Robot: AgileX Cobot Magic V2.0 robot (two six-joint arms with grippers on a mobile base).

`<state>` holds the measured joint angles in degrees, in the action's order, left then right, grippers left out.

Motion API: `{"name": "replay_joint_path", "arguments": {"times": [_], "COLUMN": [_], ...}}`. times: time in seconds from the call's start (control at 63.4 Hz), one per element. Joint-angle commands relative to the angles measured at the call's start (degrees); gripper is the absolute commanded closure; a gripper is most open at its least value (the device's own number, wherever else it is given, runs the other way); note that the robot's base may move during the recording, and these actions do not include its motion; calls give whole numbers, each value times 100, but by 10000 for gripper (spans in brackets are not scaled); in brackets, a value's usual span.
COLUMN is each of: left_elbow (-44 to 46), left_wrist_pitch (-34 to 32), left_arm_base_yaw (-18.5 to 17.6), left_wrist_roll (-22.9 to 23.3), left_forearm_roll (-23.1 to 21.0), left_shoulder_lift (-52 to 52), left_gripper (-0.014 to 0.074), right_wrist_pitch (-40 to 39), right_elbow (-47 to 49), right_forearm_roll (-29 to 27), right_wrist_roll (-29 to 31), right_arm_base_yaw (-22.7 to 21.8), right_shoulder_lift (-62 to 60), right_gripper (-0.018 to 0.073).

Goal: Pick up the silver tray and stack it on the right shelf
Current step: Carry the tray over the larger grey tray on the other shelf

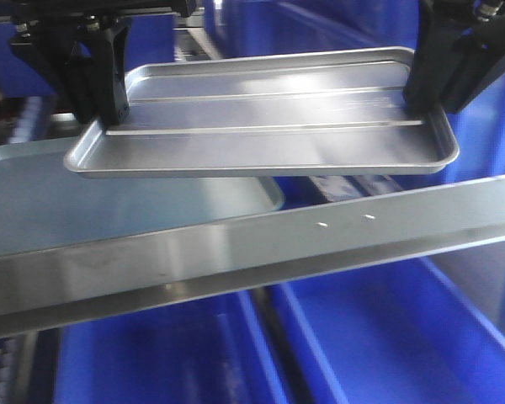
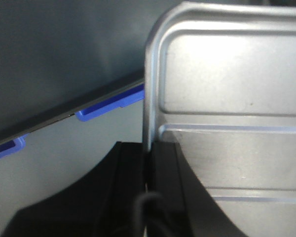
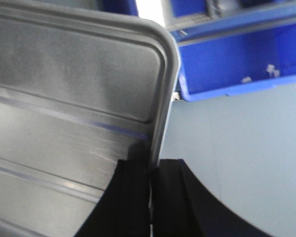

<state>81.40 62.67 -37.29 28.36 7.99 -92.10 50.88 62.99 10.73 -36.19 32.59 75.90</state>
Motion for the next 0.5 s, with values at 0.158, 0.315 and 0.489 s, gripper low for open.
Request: {"name": "replay_joint_path", "arguments": {"times": [0.158,0.315,0.489], "left_elbow": [170,170,170], "left_wrist_pitch": [209,224,94], "left_arm_base_yaw": [25,25,25], "left_wrist_roll": [15,15,15], "left_forearm_roll": [433,433,433], "left_shoulder_lift": [212,212,212], "left_gripper": [689,689,689], "right_wrist_pitch": [-9,-9,-9], "right_elbow": [167,167,167], "right_forearm_roll": [375,375,375], "right_wrist_roll": [161,161,161], "right_arm_base_yaw": [-45,-45,-45], "right_shoulder_lift": [-194,-194,-194], "right_gripper": [503,503,503]}}
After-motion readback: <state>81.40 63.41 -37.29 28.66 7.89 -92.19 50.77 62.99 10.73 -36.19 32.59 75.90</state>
